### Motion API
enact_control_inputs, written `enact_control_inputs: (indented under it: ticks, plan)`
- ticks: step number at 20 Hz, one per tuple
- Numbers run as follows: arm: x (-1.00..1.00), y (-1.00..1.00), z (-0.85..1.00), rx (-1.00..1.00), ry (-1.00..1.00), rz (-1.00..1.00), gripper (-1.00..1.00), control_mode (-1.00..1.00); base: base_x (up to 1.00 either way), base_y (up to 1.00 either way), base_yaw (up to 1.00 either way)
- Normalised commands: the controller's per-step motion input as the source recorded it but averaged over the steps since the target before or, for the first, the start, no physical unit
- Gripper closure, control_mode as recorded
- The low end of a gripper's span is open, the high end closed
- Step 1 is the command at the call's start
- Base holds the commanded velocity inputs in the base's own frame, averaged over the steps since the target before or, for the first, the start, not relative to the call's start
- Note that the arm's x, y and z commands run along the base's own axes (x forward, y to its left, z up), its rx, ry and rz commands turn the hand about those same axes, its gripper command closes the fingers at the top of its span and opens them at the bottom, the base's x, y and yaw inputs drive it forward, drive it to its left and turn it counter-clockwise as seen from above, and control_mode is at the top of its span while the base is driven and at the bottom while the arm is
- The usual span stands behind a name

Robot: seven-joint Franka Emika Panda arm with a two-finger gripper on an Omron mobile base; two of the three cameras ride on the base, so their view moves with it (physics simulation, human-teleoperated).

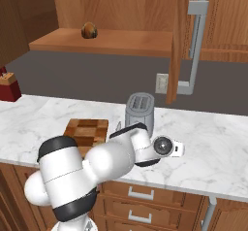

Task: Pick the bread, place it on the cutting board, pick the jam, place it on the counter, and close the cabinet.

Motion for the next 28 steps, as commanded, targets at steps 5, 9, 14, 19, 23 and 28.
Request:
enact_control_inputs:
  ticks: [5,9,14,19,23,28]
  plan:
    - [0.10,0.00,-0.14,0.00,0.00,0.00,1.00,-1.00,0.00,0.00,0.00]
    - [0.22,0.00,-0.10,0.00,0.00,0.00,1.00,-1.00,0.00,0.00,0.00]
    - [0.21,0.00,-0.14,0.00,0.00,0.00,1.00,-1.00,0.00,0.00,0.00]
    - [0.17,0.00,-0.16,0.00,0.00,0.00,1.00,-1.00,0.00,0.00,0.00]
    - [0.13,0.00,-0.18,0.00,0.00,0.00,1.00,-1.00,0.00,0.00,0.00]
    - [0.11,0.00,-0.22,0.00,0.00,0.00,1.00,-1.00,0.00,0.00,0.00]
